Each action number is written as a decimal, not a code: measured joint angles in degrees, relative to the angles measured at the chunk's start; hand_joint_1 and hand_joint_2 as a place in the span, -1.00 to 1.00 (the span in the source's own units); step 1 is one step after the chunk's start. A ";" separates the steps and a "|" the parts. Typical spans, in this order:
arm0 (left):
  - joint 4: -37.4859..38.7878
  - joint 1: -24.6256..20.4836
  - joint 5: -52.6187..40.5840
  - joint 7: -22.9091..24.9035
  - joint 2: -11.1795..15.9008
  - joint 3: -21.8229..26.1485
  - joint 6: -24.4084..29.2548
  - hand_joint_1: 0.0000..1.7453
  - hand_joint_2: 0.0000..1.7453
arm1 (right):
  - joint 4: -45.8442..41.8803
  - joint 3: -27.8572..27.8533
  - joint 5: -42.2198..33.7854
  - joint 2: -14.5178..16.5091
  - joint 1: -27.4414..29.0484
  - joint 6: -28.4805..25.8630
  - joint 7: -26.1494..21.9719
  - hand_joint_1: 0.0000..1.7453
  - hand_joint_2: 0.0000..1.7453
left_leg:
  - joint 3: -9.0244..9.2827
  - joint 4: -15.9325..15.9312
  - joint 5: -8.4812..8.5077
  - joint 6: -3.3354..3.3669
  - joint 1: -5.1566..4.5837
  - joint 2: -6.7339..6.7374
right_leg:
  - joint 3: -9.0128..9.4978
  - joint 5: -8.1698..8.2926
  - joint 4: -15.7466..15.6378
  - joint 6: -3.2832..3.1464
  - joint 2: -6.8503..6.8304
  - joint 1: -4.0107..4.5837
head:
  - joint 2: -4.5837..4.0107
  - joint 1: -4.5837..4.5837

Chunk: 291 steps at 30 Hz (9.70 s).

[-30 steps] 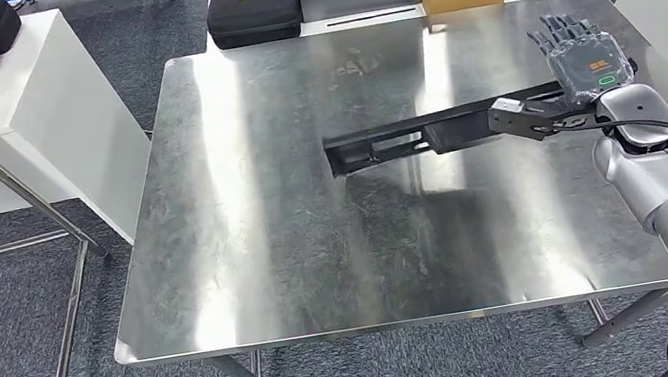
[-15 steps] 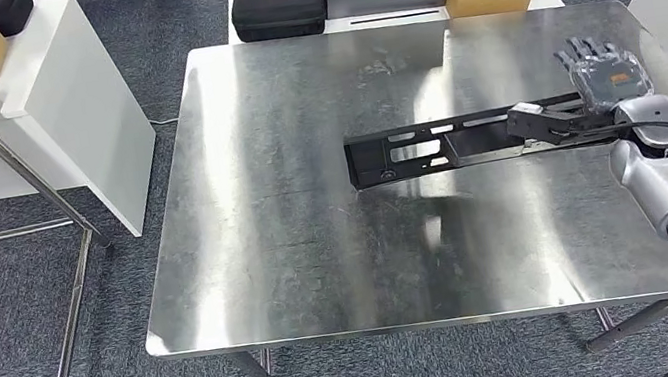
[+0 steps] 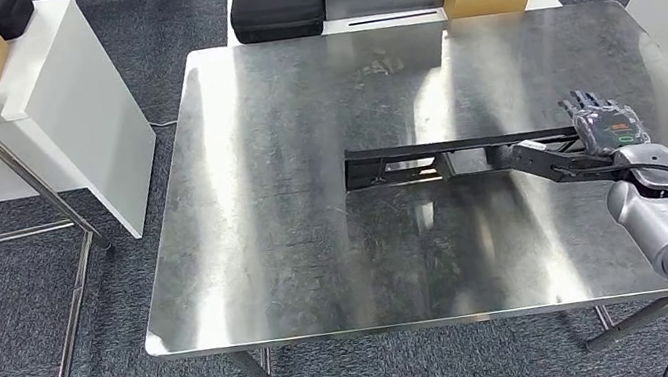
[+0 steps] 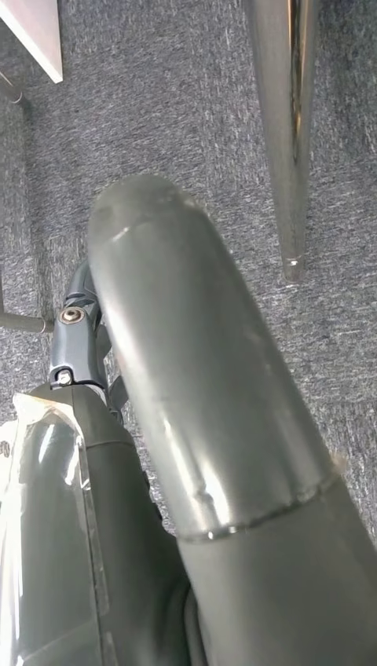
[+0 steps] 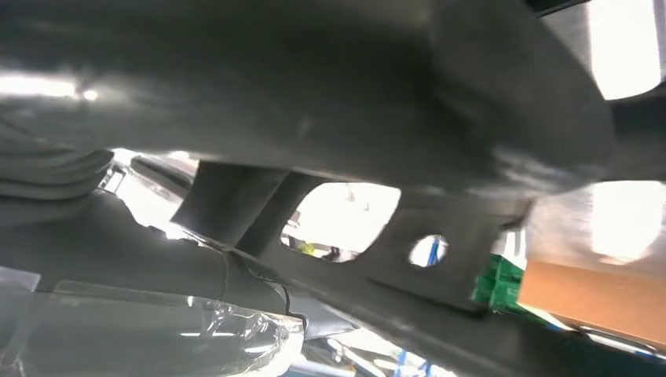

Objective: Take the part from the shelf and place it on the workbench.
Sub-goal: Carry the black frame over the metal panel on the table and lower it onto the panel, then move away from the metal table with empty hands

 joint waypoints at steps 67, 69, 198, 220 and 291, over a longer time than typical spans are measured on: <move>0.00 -0.64 1.99 -0.44 -0.44 5.33 -0.95 -1.00 -1.00 | 0.17 -3.69 2.71 -8.33 -16.27 22.01 4.90 -1.00 -1.00 | -0.10 0.01 0.20 0.25 -0.04 -0.03 | -0.06 0.12 0.17 0.15 -0.06 -0.03 | 0.00 -0.01; 0.00 -0.62 2.31 -0.28 -0.64 5.70 -1.08 -1.00 -1.00 | 0.17 -2.92 3.69 -8.76 -18.36 23.12 5.26 -1.00 -1.00 | -0.11 0.02 0.21 0.26 -0.05 -0.04 | -0.08 0.12 0.17 0.15 -0.06 -0.04 | 0.00 0.01; 0.11 -0.84 -10.64 11.31 -0.54 5.52 -7.20 -1.00 -1.00 | 8.80 -106.67 17.59 27.68 47.12 2.55 -6.78 -1.00 1.00 | 1.66 -1.02 -0.61 0.19 0.58 1.16 | -3.51 -7.71 19.33 0.08 -0.23 0.08 | 0.00 0.01; 0.02 -1.04 -11.35 12.90 -0.10 5.49 -7.96 -1.00 -1.00 | 8.98 -106.42 16.52 28.19 46.99 1.45 -5.03 -1.00 -1.00 | 2.56 1.43 -0.46 -1.14 1.30 -2.80 | 6.87 -6.06 0.05 -1.99 4.47 -0.45 | 0.00 -0.72; 0.00 -1.43 -13.21 13.53 -0.82 5.42 -9.44 -1.00 -1.00 | 9.08 -106.25 14.64 27.41 47.47 1.38 -2.51 -1.00 -1.00 | 5.61 -0.45 -4.20 -0.17 1.22 5.11 | -2.79 -5.01 10.12 -0.08 -1.40 0.21 | 0.00 0.56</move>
